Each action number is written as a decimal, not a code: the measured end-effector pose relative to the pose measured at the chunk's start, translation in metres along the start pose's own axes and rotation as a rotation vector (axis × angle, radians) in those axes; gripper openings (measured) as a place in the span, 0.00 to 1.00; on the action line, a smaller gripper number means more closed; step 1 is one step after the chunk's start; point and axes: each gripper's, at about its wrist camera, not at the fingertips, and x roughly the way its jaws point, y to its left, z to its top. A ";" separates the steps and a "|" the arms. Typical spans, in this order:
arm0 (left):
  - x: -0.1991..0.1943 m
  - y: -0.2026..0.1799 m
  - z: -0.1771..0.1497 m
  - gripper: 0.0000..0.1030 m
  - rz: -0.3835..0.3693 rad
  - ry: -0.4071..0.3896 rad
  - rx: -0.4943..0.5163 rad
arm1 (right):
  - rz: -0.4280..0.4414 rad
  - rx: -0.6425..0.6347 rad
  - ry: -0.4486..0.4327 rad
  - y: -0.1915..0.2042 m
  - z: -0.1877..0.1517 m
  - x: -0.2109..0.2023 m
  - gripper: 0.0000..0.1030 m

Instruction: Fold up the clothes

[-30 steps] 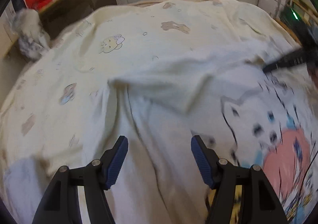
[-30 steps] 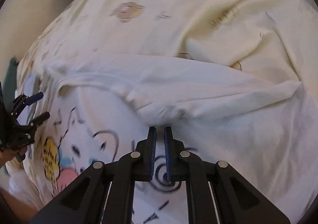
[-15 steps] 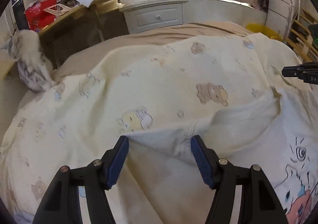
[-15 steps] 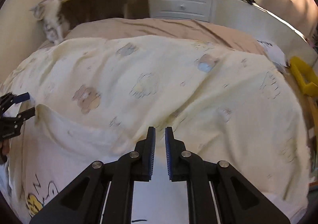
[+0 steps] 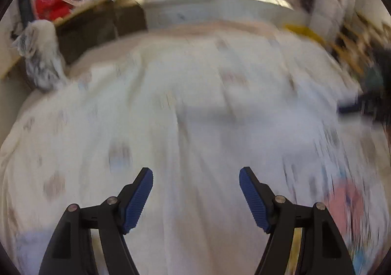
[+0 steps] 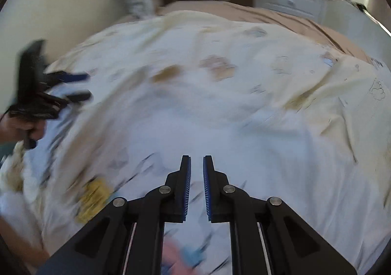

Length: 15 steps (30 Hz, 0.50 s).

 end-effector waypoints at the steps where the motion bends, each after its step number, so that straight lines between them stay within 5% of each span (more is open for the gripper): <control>1: -0.009 -0.010 -0.021 0.72 0.001 0.013 0.047 | 0.017 -0.018 -0.013 0.014 -0.012 -0.015 0.12; 7: -0.052 -0.068 -0.143 0.75 -0.013 0.033 0.304 | 0.021 -0.028 -0.073 0.065 -0.053 -0.116 0.12; 10: -0.057 -0.088 -0.173 0.75 0.016 0.003 0.355 | 0.009 0.074 -0.089 0.074 -0.059 -0.154 0.12; 15: -0.065 -0.121 -0.182 0.75 -0.094 -0.029 0.486 | 0.030 0.192 -0.065 0.091 -0.067 -0.200 0.12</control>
